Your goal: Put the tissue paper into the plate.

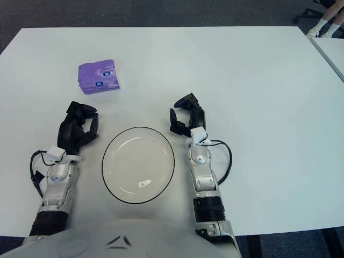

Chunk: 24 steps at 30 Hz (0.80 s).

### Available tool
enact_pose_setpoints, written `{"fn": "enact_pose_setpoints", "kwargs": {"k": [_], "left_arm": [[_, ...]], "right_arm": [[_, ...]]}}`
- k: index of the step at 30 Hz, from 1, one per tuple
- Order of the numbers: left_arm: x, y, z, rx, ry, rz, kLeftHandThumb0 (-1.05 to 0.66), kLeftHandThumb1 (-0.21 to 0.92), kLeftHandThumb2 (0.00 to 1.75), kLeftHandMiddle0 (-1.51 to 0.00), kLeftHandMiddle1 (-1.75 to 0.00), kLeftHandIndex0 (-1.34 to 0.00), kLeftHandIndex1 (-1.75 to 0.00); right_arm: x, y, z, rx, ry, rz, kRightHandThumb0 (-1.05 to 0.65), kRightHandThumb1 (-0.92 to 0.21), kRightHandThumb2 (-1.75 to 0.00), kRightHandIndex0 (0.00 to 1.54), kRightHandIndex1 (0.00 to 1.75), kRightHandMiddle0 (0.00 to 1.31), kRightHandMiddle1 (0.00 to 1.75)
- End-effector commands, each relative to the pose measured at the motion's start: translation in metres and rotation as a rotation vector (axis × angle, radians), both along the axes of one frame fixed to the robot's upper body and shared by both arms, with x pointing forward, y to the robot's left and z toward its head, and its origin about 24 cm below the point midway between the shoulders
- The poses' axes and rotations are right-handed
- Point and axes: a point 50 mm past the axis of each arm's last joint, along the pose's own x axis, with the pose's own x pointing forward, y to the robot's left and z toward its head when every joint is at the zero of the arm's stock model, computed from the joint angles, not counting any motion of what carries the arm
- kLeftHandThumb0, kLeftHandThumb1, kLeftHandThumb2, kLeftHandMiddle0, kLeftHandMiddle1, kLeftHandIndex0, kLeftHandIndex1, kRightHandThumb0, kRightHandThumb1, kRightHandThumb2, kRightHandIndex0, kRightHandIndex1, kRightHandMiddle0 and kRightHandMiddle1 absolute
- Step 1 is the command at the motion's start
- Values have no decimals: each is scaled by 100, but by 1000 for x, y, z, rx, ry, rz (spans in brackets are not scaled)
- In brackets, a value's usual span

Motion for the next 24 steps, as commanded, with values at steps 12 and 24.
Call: {"fn": "enact_pose_setpoints", "kwargs": {"k": [12,24], "left_arm": [[-21,1,-38,-43,205,6,-38,69,85,-54,-175,-33,-175],[-21,1,-29,11,157,32,-38,69,85,-56,-175,-33,-175]], "right_arm": [[-28,-10,-61,-2,364,-47,-42,-51,-109,70,156,46,175],[-28,-10,-60,-9,346,-40,-42,-51,-109,69,153,46,175]]}}
